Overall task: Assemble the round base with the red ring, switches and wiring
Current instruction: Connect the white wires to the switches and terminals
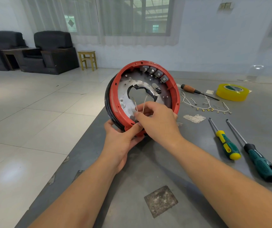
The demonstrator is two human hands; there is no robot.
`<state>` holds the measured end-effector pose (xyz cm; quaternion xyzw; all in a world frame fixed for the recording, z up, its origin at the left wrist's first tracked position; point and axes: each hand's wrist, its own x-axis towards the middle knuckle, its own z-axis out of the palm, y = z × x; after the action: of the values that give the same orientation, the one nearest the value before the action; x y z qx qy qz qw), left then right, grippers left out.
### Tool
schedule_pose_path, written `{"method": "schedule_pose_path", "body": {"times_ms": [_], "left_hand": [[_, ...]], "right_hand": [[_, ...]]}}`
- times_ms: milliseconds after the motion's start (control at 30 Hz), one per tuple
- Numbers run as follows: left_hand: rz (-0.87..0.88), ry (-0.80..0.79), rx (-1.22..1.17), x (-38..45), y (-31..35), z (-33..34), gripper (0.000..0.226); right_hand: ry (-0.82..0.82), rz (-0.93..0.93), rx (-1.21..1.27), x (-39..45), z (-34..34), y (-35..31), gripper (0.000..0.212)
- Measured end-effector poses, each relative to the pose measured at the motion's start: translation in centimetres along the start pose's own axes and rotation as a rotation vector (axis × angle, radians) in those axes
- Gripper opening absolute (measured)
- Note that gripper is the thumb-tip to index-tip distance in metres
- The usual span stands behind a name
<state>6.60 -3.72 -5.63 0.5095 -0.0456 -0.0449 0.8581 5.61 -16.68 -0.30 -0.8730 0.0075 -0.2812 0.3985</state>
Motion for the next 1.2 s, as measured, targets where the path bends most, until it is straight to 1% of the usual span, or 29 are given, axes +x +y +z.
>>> {"method": "schedule_pose_path", "body": {"times_ms": [100,167,333,400,533,700,833,1000,1133,1200], "left_hand": [[-0.001,-0.002,0.004,0.0,0.1,0.1,0.091],[0.000,-0.005,0.011,-0.1,0.1,0.1,0.092],[-0.007,-0.005,0.011,-0.1,0.2,0.1,0.091],[-0.007,-0.002,0.015,-0.1,0.2,0.1,0.092],[0.002,-0.009,0.022,-0.2,0.3,0.2,0.090],[0.017,-0.011,0.030,-0.3,0.4,0.2,0.087],[0.024,-0.011,0.039,-0.5,0.4,0.3,0.088],[0.014,-0.005,0.027,-0.6,0.7,0.4,0.085],[0.001,0.009,0.014,-0.5,0.8,0.6,0.084],[-0.010,0.013,0.000,-0.6,0.9,0.6,0.084]], "right_hand": [[-0.033,-0.044,0.022,-0.2,-0.3,-0.3,0.003],[-0.052,-0.062,0.036,-0.3,-0.5,-0.5,0.004],[-0.067,-0.087,0.061,-0.1,-1.0,-0.6,0.014],[-0.052,-0.098,0.037,0.0,-1.1,-0.4,0.014],[-0.021,-0.142,-0.023,0.0,-0.7,0.1,0.008],[-0.011,-0.272,-0.145,-0.1,-0.6,0.1,0.019],[0.009,-0.348,-0.137,-0.4,-0.7,-0.1,0.023],[-0.008,-0.340,-0.135,-0.2,-0.8,0.2,0.021],[0.026,-0.354,-0.173,-0.2,-1.1,0.8,0.027],[0.065,-0.407,-0.247,-0.4,-1.6,1.5,0.029]]}}
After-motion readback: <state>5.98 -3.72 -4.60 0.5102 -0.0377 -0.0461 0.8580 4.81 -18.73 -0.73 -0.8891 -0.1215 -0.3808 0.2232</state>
